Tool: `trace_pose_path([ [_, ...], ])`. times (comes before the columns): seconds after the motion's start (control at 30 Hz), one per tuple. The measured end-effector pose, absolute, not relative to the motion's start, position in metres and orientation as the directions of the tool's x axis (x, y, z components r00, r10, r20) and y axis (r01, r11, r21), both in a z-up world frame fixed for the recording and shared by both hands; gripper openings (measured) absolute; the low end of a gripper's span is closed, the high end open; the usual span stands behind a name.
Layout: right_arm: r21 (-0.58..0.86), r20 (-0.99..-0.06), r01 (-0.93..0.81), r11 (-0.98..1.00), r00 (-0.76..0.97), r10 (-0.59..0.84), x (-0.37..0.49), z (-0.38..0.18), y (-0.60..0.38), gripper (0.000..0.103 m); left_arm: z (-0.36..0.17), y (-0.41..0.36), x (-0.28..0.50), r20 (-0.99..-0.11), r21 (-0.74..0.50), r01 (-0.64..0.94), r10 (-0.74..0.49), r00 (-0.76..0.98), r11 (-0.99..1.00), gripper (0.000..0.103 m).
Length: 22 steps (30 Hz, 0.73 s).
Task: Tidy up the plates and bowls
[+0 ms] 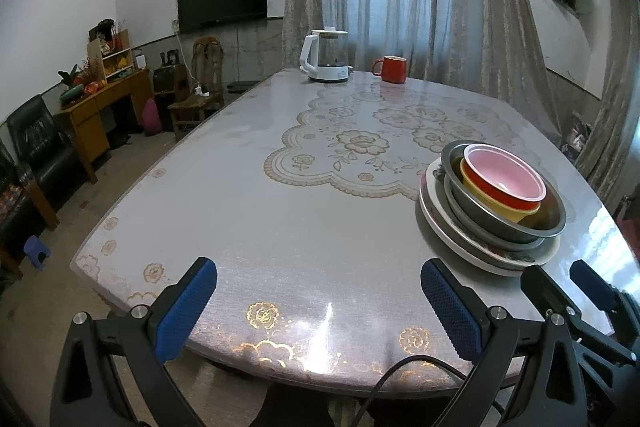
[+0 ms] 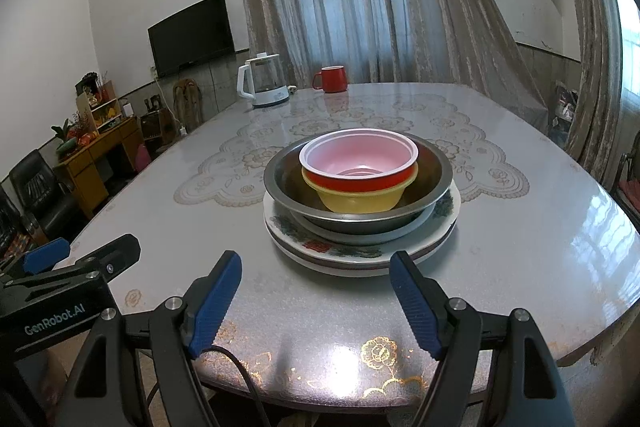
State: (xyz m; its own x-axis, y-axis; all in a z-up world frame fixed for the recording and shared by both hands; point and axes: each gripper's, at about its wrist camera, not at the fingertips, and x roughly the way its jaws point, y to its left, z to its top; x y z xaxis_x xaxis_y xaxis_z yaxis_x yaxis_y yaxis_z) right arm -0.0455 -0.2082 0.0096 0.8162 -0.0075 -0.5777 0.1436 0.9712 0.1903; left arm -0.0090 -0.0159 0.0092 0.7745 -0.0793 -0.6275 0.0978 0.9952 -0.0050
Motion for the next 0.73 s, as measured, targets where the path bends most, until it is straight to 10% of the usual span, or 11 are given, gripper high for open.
trace_pose_path([
  [0.73,0.200,-0.583,0.149,0.968,0.813,-0.005,-0.0452,0.0081,-0.2113,0.078,0.0088,-0.0234,-0.0056,-0.640,-0.033,0.130,-0.121,0.759,0.991,0.103],
])
